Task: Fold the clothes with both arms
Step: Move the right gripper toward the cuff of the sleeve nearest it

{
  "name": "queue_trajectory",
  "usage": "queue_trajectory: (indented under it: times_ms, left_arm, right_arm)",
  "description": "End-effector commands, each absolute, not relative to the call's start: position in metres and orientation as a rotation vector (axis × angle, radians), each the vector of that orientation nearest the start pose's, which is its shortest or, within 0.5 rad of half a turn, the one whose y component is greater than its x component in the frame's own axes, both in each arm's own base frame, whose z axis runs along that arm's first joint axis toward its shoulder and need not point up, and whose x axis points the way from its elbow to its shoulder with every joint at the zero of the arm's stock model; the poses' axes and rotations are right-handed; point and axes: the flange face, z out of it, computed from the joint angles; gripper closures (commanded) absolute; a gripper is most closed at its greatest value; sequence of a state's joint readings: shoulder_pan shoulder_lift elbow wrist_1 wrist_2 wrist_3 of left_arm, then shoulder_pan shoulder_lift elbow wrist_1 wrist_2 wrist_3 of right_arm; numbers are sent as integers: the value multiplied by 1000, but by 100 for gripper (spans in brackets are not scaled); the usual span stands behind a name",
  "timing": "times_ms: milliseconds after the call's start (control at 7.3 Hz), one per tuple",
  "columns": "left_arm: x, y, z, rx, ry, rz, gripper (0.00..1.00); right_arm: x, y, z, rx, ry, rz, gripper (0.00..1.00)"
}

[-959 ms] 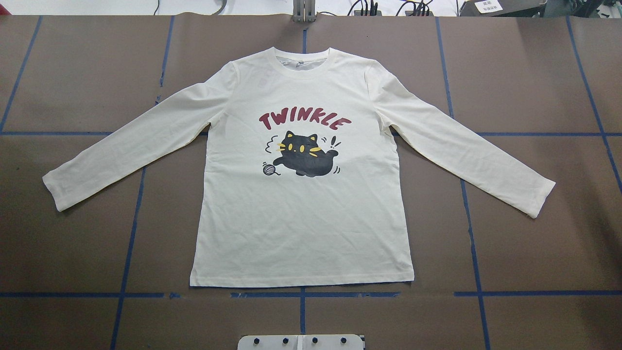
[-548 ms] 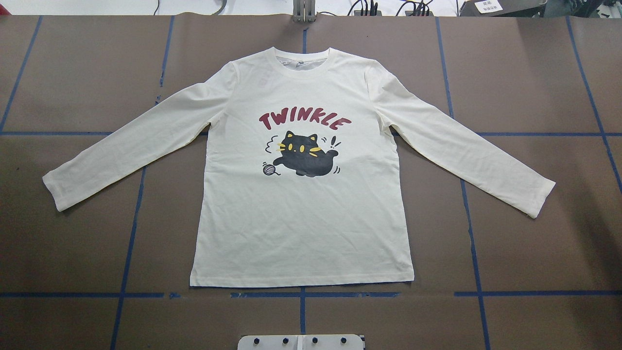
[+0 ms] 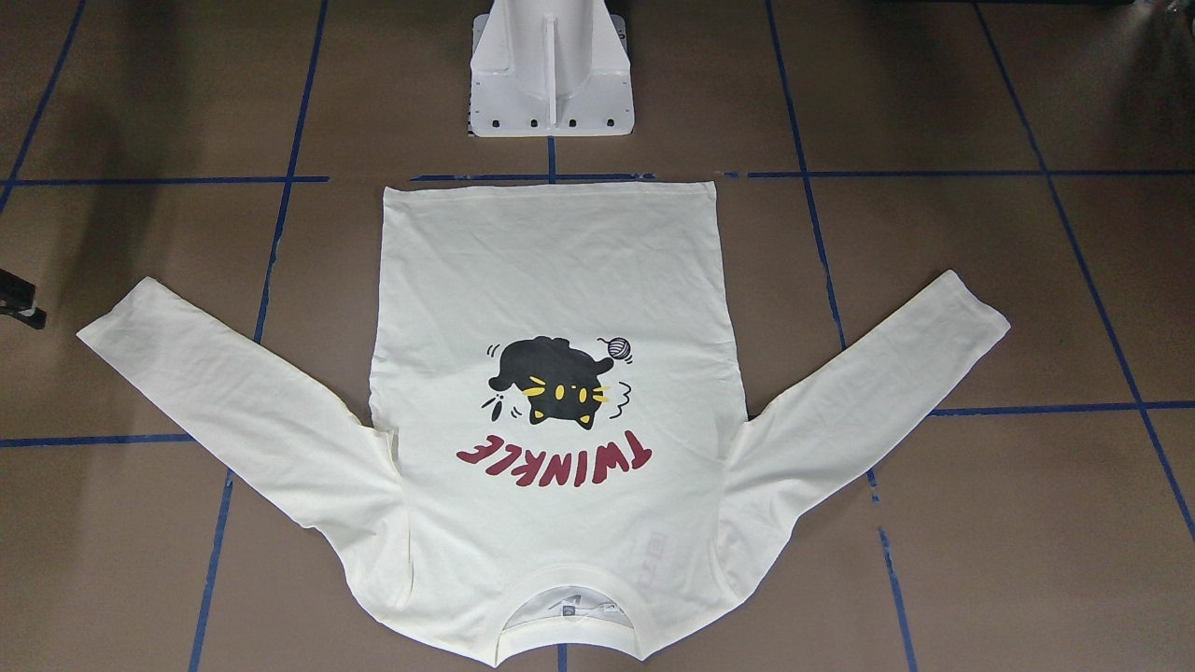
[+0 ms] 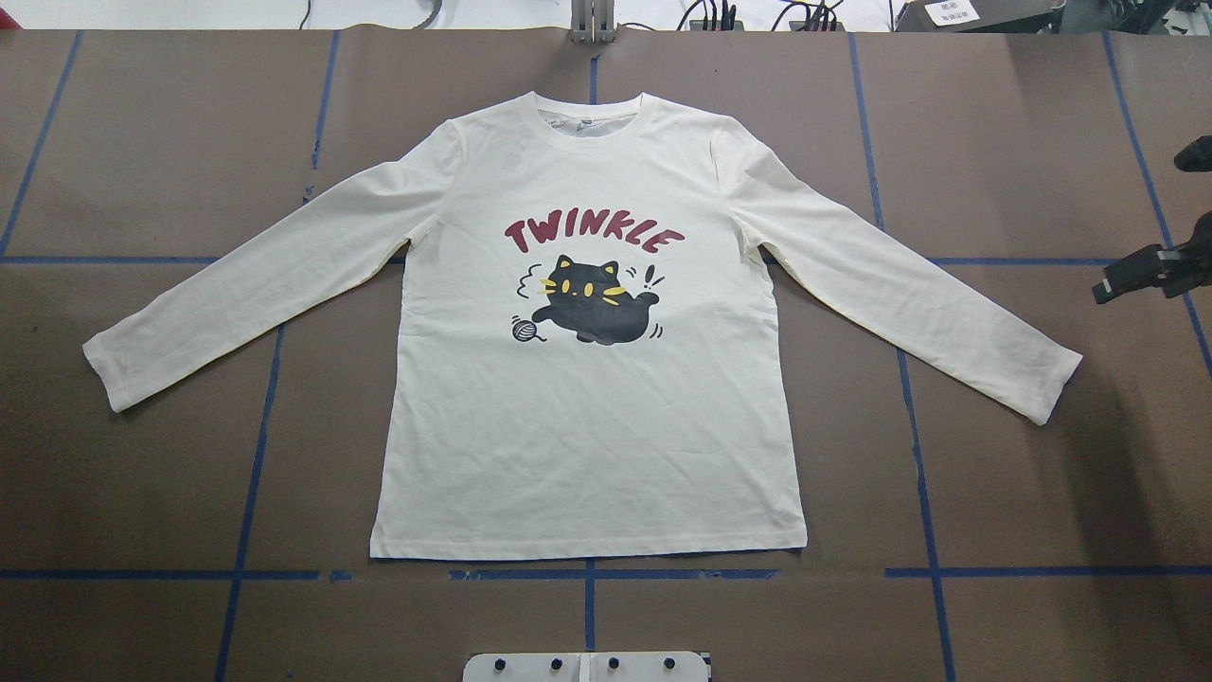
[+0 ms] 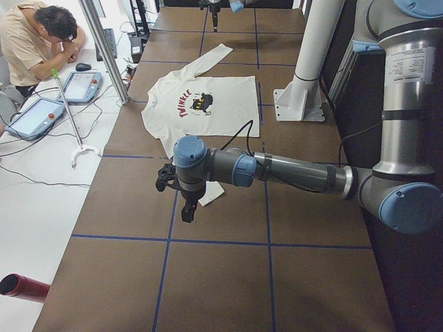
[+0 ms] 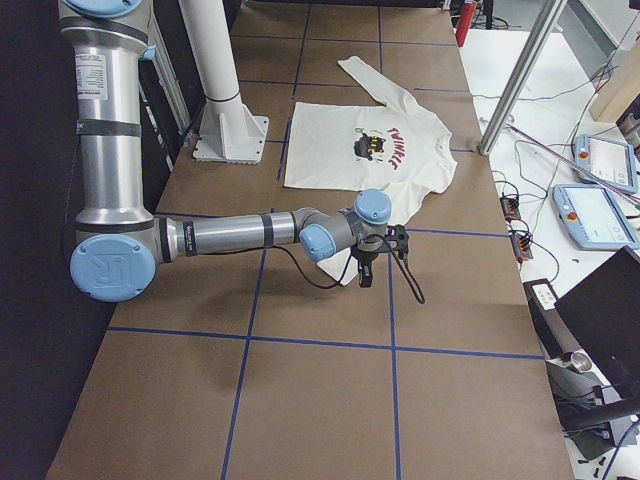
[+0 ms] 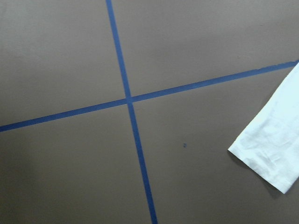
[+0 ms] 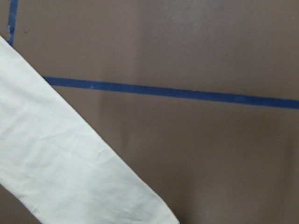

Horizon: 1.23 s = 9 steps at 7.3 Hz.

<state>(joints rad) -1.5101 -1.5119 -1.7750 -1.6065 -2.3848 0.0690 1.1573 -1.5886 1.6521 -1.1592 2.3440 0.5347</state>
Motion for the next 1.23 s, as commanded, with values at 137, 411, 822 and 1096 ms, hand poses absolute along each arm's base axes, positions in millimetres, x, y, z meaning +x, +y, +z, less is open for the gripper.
queue_trajectory:
  times_ms: [137, 411, 822, 1096]
  left_arm:
    - [-29, -481, 600, 222, 826, 217, 0]
    - [-29, -481, 599, 224, 826, 218, 0]
    - [-29, -480, 595, 231, 826, 221, 0]
    - [-29, -480, 595, 234, 825, 225, 0]
  right_arm:
    - [-174, -461, 615, 35, -896, -56, 0]
    - [-185, -460, 633, 10, -863, -53, 12]
    - [-201, -456, 641, -19, -840, -41, 55]
    - [-201, -454, 652, -35, -829, -36, 100]
